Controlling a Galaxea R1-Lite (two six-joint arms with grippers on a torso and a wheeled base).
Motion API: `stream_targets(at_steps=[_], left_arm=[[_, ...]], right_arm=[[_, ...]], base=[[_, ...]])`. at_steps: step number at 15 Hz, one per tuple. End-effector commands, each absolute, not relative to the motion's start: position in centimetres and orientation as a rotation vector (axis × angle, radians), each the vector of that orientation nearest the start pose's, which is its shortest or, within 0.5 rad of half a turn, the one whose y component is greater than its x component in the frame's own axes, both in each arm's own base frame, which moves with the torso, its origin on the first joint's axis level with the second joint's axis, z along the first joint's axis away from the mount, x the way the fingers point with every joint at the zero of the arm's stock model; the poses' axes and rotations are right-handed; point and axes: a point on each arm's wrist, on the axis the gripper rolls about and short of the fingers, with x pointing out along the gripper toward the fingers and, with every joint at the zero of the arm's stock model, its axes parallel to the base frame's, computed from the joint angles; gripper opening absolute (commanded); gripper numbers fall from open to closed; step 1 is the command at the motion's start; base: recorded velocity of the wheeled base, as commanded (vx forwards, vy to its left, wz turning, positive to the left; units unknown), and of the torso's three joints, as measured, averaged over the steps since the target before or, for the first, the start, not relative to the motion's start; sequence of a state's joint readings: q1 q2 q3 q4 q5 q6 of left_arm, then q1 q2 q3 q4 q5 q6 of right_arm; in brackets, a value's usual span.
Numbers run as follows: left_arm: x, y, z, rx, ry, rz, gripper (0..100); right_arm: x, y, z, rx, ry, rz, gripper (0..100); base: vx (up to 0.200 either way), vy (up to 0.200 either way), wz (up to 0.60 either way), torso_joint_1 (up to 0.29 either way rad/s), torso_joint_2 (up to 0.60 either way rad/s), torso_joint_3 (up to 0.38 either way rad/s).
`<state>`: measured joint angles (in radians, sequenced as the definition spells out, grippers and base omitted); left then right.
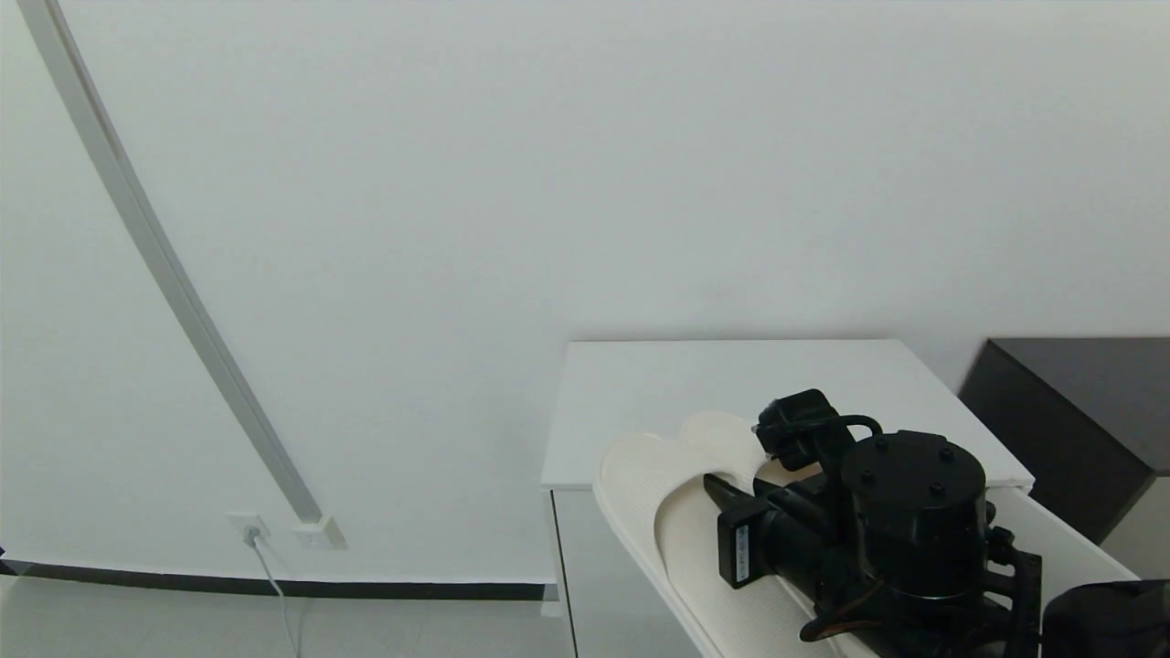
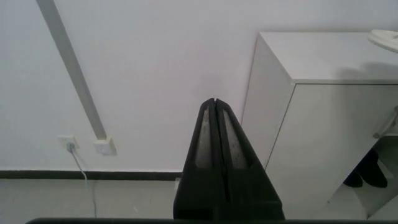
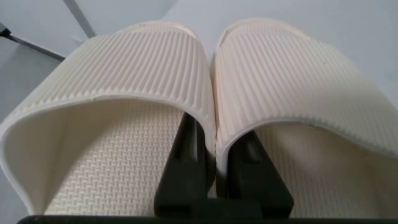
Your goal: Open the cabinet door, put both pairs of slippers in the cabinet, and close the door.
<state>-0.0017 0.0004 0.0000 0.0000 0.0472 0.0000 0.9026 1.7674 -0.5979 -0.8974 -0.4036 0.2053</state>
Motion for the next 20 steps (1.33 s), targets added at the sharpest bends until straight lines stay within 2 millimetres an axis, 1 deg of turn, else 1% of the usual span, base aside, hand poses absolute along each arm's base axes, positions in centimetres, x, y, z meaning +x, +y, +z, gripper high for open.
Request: stream_targets(at_steps=[1,2,8,16,20], left_arm=[[-2.28,0.11,7.55,0.000,0.000,0.046,0],[-2.28,0.11,7.55,0.002,0.000,0.046,0],[-2.28,0.11,7.55,0.002,0.000,0.046,0],[-2.28,0.11,7.55,0.002,0.000,0.048,0],[-2.28,0.11,7.55,0.002,0.000,0.048,0]], right_arm=[[18.91,22.57,13.31,0.028,0.274,0.469,0],[18.85,22.63,13.31,0.027,0.274,0.470,0],[18.26,22.97,13.16,0.020,0.279,0.491,0],[18.27,22.98,12.94,0.014,0.286,0.490,0],[18.35,23.09,12.64,0.009,0.294,0.489,0]], base=[[-0.200,0.000,0.00,0.002,0.01,0.002],[-0.200,0.000,0.00,0.007,0.00,0.002],[0.000,0.000,0.00,0.000,0.00,0.000],[0.000,0.000,0.00,0.000,0.00,0.000],[0.000,-0.200,0.00,-0.001,0.00,0.000]])
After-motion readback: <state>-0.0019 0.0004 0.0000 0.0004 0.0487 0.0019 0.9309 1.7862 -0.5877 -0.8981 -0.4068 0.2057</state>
